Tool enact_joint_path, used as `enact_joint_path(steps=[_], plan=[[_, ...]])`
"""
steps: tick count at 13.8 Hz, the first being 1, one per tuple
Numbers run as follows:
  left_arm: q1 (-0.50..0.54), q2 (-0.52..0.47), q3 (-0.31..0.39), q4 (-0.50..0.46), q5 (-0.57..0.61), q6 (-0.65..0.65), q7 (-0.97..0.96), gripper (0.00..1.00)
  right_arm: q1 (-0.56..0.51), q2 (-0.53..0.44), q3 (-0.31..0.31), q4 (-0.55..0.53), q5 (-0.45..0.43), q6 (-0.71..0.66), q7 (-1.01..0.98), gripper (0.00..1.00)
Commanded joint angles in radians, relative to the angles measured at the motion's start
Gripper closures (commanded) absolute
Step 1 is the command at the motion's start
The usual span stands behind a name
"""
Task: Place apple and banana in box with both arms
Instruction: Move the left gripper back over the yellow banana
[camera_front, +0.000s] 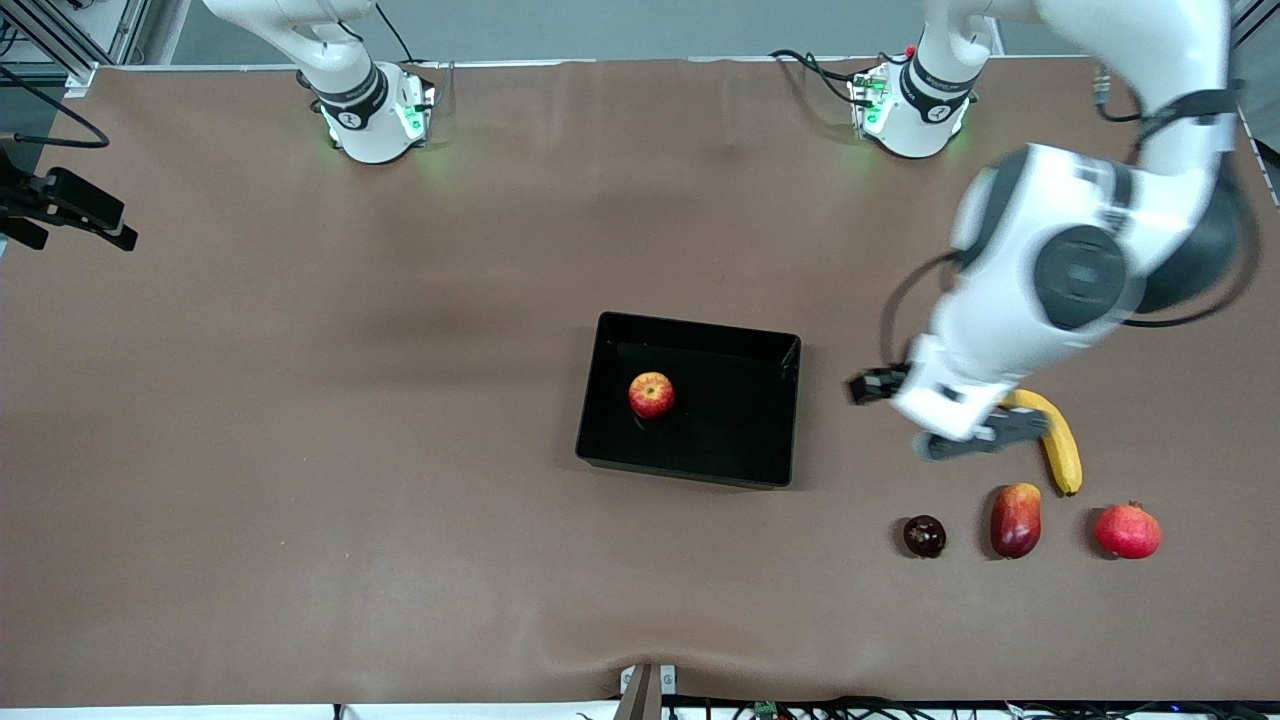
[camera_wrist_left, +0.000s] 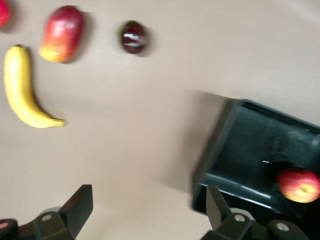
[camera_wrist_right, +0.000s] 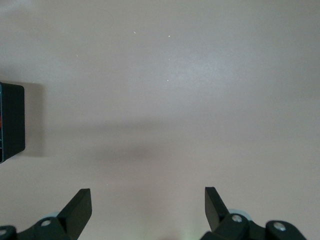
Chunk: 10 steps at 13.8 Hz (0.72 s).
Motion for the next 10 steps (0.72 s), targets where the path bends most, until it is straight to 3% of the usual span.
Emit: enact_joint_path(steps=[1,6,10], plan=[[0.109,-0.071,-0.012,-0.141,0.002,0.061,0.034,0.0,-0.017,-0.005,0.015,0.002,-0.008,-0.002,0.007,0.0],[0.276,-0.126,-0.013,-0.459,0.002,0.38,0.029,0.0,-0.019,-0.006,0.015,0.002,-0.008,-0.004,0.007,0.0],[0.356,-0.11,-0.012,-0.59,0.001,0.559,0.015,0.0,-0.017,-0.006,0.015,0.002,-0.008,-0.002,0.007,0.0]])
